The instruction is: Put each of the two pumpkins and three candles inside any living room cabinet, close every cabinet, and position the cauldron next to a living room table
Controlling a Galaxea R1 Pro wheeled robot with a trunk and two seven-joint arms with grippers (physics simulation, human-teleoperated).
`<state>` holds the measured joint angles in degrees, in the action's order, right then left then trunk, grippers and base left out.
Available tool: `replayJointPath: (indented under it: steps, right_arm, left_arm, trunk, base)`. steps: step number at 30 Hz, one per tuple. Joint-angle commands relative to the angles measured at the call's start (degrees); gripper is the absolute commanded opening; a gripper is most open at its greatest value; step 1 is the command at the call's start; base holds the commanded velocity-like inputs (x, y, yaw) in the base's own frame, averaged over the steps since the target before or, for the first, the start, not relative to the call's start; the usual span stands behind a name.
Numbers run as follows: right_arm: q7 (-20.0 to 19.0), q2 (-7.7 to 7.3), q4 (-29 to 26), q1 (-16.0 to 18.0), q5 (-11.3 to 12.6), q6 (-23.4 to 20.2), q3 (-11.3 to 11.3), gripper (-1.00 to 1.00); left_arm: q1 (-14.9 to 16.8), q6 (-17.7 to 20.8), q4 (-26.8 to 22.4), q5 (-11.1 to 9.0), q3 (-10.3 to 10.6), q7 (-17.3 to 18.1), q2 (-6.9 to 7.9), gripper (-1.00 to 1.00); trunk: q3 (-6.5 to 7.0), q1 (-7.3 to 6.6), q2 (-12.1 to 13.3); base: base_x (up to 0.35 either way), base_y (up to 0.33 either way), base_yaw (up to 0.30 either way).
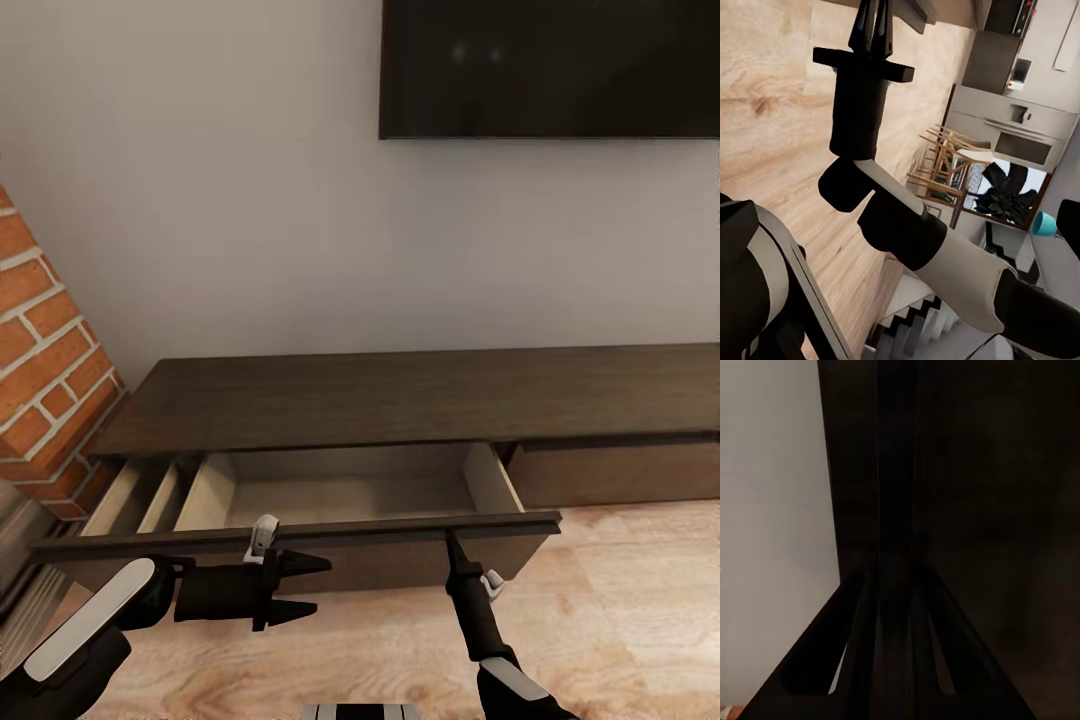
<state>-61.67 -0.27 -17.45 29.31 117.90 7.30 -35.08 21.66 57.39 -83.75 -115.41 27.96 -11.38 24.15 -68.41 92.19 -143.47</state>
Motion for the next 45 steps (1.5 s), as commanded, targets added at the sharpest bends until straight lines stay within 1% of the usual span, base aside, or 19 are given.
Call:
replayJointPath:
  steps: [1, 45]
  right_arm:
    - [-0.6, 0.00, -0.1, 0.0, -0.1, 0.6, -1.5, -1.00]
    - [-0.6, 0.00, -0.1, 0.0, -0.1, 0.6, -1.5, -1.00]
  left_arm:
    - [0.1, 0.0, 0.0, -0.6, 0.1, -0.5, 0.03, 1.00]
    - [0.0, 0.0, 0.0, -0.6, 0.1, -0.5, 0.06, 1.00]
  trunk:
    - [-0.04, -0.02, 0.0]
    - [-0.04, -0.02, 0.0]
  base:
    - [-0.073, 0.000, 0.000]
    - [-0.056, 0.000, 0.000]
